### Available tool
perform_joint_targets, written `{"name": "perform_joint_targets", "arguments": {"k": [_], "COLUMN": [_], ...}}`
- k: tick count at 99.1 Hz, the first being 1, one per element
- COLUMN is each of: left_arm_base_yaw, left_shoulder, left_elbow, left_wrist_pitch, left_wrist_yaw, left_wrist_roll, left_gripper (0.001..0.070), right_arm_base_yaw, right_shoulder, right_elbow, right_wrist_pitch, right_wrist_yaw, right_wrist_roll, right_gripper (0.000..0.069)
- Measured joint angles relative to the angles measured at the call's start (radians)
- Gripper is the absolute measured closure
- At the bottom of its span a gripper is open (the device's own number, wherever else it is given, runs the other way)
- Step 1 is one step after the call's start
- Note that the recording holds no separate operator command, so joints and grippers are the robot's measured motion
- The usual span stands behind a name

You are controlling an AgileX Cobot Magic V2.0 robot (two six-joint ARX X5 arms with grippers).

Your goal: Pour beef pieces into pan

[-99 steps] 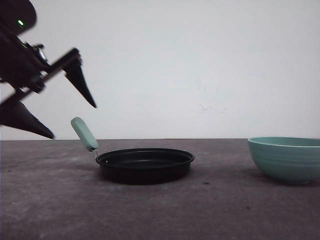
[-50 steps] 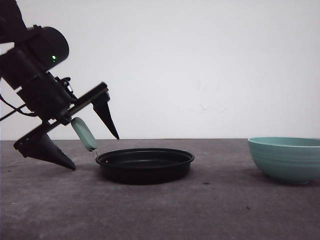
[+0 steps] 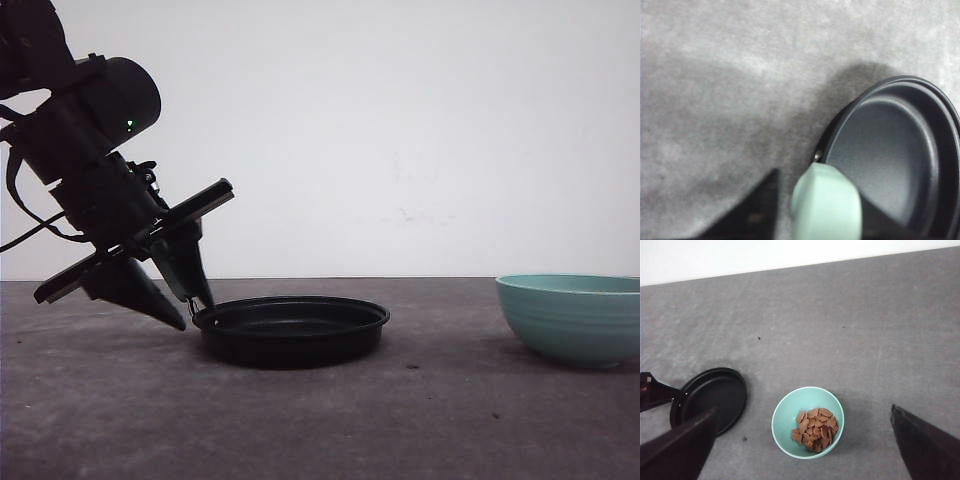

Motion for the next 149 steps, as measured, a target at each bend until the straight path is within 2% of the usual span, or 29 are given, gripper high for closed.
{"name": "perform_joint_targets", "arguments": {"k": [7, 31, 49, 73, 90, 95, 110, 128, 149], "left_arm_base_yaw": [-0.001, -0.007, -0.013, -0.019, -0.02, -0.022, -0.029, -0.031, -0.031], "left_shoulder": [0.0, -0.021, -0.129, -0.276, -0.321, -0.328, -0.345, -0.357, -0.357], "left_elbow": [0.0, 0.0, -0.003, -0.003, -0.003, -0.003, -0.003, -0.003, -0.003], "left_wrist_pitch": [0.0, -0.021, -0.037, -0.122, -0.235, -0.249, -0.256, -0.254, -0.255], "left_wrist_yaw": [0.005, 0.014, 0.032, 0.047, 0.092, 0.106, 0.125, 0.127, 0.127], "left_wrist_roll": [0.0, 0.0, 0.0, -0.001, -0.002, 0.001, 0.008, 0.008, 0.027], "left_gripper": [0.0657, 0.0657, 0.0658, 0.0658, 0.0658, 0.0658, 0.0658, 0.0658, 0.0658], "right_arm_base_yaw": [0.0, 0.0, 0.0, 0.0, -0.008, -0.013, -0.018, -0.018, -0.018], "right_shoulder": [0.0, 0.002, 0.035, 0.18, 0.356, 0.415, 0.6, 0.772, 0.849], "right_elbow": [0.0, 0.0, 0.0, 0.0, 0.0, 0.0, 0.0, 0.0, 0.0], "right_wrist_pitch": [0.0, -0.001, -0.001, -0.001, 0.005, 0.007, 0.021, 0.063, 0.109], "right_wrist_yaw": [0.001, 0.027, 0.027, 0.027, 0.029, 0.029, 0.027, 0.026, 0.026], "right_wrist_roll": [-0.001, -0.001, -0.001, -0.001, -0.003, -0.006, -0.015, -0.018, -0.019], "right_gripper": [0.0008, 0.0008, 0.0008, 0.0008, 0.0014, 0.0049, 0.0227, 0.0298, 0.0467]}}
